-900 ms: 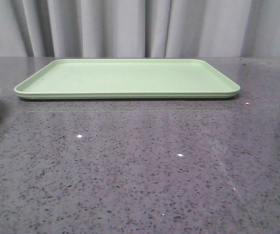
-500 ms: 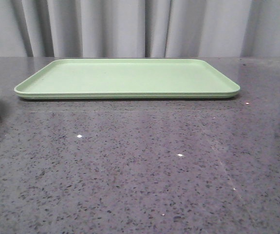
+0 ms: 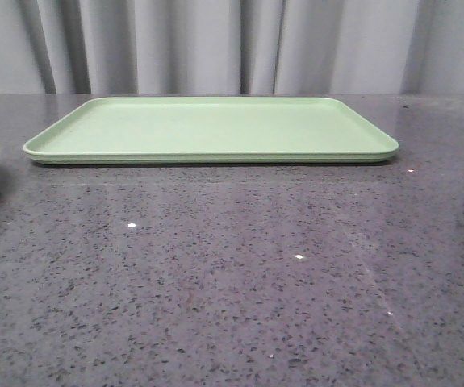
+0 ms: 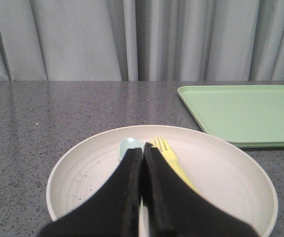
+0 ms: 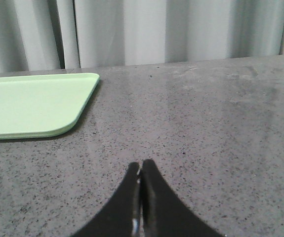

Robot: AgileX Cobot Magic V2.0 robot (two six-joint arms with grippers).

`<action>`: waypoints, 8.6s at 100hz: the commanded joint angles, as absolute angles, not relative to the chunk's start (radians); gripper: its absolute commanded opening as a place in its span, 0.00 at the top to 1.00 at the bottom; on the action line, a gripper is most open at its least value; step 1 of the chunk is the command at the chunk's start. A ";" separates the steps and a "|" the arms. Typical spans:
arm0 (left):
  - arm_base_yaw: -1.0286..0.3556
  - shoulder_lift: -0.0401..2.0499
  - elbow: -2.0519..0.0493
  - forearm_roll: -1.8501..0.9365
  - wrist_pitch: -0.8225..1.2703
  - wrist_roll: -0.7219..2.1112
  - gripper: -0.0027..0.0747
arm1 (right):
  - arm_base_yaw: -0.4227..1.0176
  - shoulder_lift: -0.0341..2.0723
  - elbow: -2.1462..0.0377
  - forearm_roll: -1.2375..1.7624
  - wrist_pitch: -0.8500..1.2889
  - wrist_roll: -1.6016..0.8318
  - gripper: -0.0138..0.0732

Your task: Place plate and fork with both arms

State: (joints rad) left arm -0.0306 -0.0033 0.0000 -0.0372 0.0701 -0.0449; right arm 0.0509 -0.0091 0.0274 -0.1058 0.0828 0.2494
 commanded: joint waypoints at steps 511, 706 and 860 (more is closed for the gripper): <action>0.108 1.287 -1.234 -0.277 0.922 0.089 0.99 | 0.068 0.554 -0.599 -0.106 0.411 0.229 0.29; -0.319 1.962 -1.886 -0.254 0.869 -0.155 0.71 | 0.068 0.554 -0.599 -0.106 0.415 0.229 0.29; -0.315 1.015 -1.012 0.035 0.718 -0.216 0.56 | 0.442 1.298 -1.397 -0.096 0.862 0.201 0.29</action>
State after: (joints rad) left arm -0.3191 1.0809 -1.0246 0.0301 0.7967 -0.2018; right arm 0.4202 1.2420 -1.2935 -0.0954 0.8896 0.2142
